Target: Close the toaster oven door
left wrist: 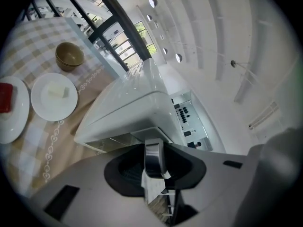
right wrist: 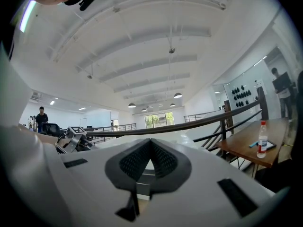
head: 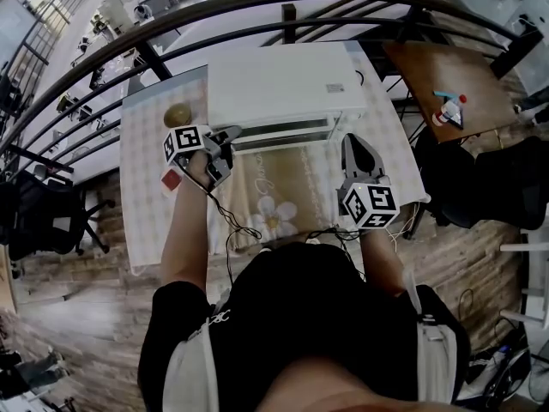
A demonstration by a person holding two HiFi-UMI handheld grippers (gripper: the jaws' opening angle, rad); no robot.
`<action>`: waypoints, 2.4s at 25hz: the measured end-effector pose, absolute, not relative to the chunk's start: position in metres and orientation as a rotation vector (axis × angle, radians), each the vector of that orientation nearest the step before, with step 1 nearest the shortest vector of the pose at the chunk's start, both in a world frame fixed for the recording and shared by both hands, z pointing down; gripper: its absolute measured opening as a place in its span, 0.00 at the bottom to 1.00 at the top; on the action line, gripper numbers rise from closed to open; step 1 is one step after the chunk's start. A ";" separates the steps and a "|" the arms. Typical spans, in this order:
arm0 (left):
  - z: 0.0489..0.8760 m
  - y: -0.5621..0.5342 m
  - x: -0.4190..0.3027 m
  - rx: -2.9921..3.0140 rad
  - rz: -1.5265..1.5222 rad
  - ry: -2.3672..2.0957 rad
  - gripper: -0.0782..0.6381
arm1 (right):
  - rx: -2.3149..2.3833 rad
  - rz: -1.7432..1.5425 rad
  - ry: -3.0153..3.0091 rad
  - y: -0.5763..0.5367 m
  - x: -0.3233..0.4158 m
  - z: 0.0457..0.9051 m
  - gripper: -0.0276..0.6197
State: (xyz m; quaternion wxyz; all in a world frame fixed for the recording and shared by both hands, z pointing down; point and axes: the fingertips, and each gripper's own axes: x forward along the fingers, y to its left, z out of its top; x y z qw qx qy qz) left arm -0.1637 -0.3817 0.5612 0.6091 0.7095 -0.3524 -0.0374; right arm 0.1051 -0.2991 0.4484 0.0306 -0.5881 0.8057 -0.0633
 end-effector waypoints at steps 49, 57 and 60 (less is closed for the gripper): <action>0.388 -0.252 -0.189 2.353 0.005 -2.029 0.14 | -1.454 0.033 2.597 -0.289 0.017 0.391 0.05; 0.390 -0.244 -0.189 2.336 0.028 -2.055 0.14 | -1.417 0.042 2.611 -0.280 0.011 0.392 0.05; 0.389 -0.244 -0.186 2.333 0.026 -2.068 0.14 | -1.408 0.040 2.612 -0.279 0.012 0.391 0.05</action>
